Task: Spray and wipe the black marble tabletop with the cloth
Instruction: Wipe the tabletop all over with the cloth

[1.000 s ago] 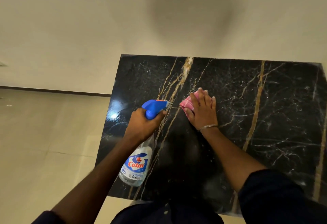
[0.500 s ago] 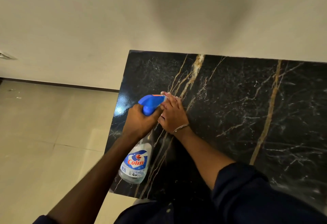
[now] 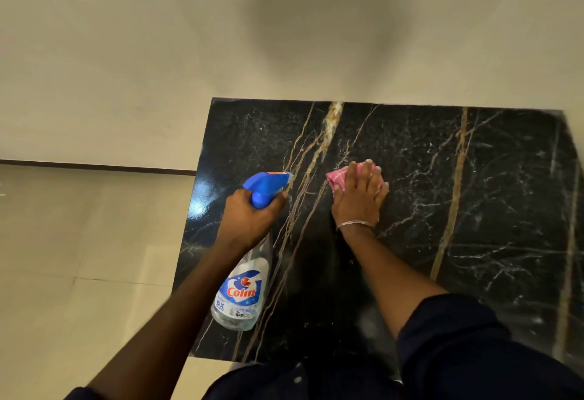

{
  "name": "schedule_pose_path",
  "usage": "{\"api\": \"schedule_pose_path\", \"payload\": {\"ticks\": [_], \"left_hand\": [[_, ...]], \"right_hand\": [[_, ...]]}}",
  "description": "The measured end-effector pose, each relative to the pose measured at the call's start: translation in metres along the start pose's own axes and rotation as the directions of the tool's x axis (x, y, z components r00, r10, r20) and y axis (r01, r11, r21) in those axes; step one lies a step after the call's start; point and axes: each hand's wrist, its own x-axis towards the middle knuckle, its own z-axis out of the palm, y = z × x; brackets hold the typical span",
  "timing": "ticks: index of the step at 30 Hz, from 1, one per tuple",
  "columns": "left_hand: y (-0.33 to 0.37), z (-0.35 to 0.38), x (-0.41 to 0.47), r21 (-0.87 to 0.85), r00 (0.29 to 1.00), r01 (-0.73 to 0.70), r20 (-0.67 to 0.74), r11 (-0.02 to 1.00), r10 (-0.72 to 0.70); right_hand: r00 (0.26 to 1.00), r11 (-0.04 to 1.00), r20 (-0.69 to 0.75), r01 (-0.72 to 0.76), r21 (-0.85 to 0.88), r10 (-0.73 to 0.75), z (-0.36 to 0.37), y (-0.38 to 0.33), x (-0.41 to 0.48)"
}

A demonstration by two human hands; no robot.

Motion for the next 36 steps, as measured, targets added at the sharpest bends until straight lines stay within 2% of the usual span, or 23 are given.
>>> {"api": "schedule_pose_path", "payload": {"ticks": [4, 6, 8, 10, 15, 18, 21, 23, 27, 29, 32, 33, 36], "left_hand": [[0.000, 0.001, -0.002, 0.036, 1.000, -0.007, -0.014, 0.999, 0.007], [0.001, 0.002, -0.003, 0.045, 1.000, -0.011, 0.000, 0.999, 0.011], [0.002, 0.002, -0.003, 0.050, 1.000, -0.016, 0.013, 0.999, 0.015], [0.005, 0.002, -0.003, 0.047, 1.000, -0.015, 0.013, 0.999, 0.015], [0.012, 0.005, -0.006, 0.039, 0.999, -0.027, 0.019, 0.999, 0.026], [0.016, 0.009, -0.009, 0.048, 0.999, -0.036, 0.031, 0.998, 0.035], [0.016, 0.016, -0.009, 0.079, 0.998, -0.024, 0.052, 0.997, 0.020], [0.013, 0.022, -0.011, 0.095, 0.998, -0.020, 0.062, 0.995, 0.014], [0.010, 0.034, -0.015, 0.111, 0.995, -0.018, 0.104, 0.994, 0.006], [0.012, 0.040, -0.016, 0.119, 0.994, -0.030, 0.112, 0.992, 0.017], [0.016, 0.043, -0.016, 0.114, 0.993, -0.043, 0.118, 0.993, 0.030], [0.017, 0.044, -0.016, 0.110, 0.992, -0.043, 0.125, 0.993, 0.029], [0.018, 0.043, -0.015, 0.097, 0.994, -0.033, 0.106, 0.995, 0.023]], "right_hand": [[0.958, 0.960, 0.070, 0.279, -0.026, -0.277, 0.006, -0.017, -0.022], [0.915, 0.917, 0.095, 0.397, -0.046, -0.392, 0.003, 0.000, -0.025], [0.891, 0.890, 0.106, 0.450, -0.077, -0.442, -0.003, 0.031, -0.025], [0.920, 0.915, 0.086, 0.390, -0.103, -0.382, -0.011, 0.071, -0.026], [0.997, 0.991, 0.004, 0.080, -0.108, -0.081, -0.028, 0.148, -0.025], [1.000, 0.996, -0.020, -0.003, -0.094, 0.002, -0.027, 0.155, -0.024], [0.996, 0.995, -0.035, -0.081, -0.064, 0.079, -0.022, 0.131, -0.034], [0.999, 0.998, -0.027, -0.047, -0.030, 0.046, -0.018, 0.104, -0.046], [0.990, 0.990, 0.012, 0.138, 0.013, -0.139, -0.001, 0.051, -0.071], [0.968, 0.968, 0.025, 0.249, 0.029, -0.250, 0.000, 0.053, -0.074], [0.916, 0.918, 0.064, 0.395, 0.031, -0.396, -0.010, 0.098, -0.067], [0.922, 0.924, 0.054, 0.381, 0.042, -0.383, -0.016, 0.117, -0.063], [0.983, 0.981, -0.025, 0.182, 0.070, -0.180, -0.033, 0.164, -0.043]]}}
